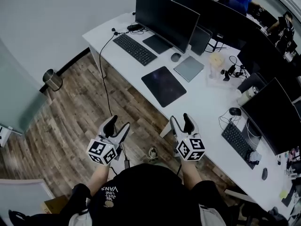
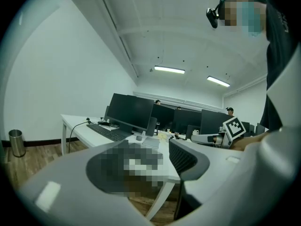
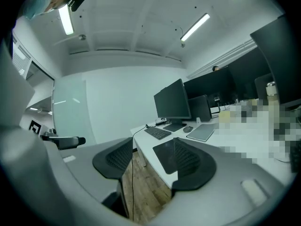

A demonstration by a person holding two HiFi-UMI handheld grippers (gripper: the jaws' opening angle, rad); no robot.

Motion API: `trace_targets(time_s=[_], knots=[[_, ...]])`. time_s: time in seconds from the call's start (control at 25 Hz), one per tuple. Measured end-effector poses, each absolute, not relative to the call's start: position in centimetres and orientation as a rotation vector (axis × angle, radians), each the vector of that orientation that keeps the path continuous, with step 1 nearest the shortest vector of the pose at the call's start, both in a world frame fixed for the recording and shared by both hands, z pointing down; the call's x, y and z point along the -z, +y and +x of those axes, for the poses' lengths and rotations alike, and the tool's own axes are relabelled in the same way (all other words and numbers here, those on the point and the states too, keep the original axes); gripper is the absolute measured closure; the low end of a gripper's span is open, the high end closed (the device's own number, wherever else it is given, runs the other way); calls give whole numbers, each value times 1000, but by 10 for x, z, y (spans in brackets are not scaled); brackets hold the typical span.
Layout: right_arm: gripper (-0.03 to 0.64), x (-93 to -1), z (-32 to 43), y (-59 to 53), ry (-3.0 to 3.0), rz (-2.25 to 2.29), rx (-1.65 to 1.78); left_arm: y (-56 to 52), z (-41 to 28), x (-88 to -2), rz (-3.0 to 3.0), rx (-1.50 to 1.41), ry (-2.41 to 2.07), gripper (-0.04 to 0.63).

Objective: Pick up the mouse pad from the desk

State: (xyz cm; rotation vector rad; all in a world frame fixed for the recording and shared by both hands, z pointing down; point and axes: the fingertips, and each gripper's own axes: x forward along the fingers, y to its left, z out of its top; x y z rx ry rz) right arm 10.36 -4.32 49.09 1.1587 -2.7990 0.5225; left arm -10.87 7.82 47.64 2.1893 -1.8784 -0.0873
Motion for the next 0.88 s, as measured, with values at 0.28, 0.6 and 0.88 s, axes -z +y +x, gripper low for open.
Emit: trace_targets(time_s=[0.28, 0.6, 0.88], knots=[[354, -509, 105, -124, -2733, 1176, -553, 3, -112, -496, 2148, 44, -1849, 351], [354, -538, 107, -174, -2643, 1199, -608, -57, -122, -529, 2099, -15, -1801, 351], [354, -571, 103, -209, -2510, 1334, -633, -117, -147, -565, 2113, -107, -1679, 351]])
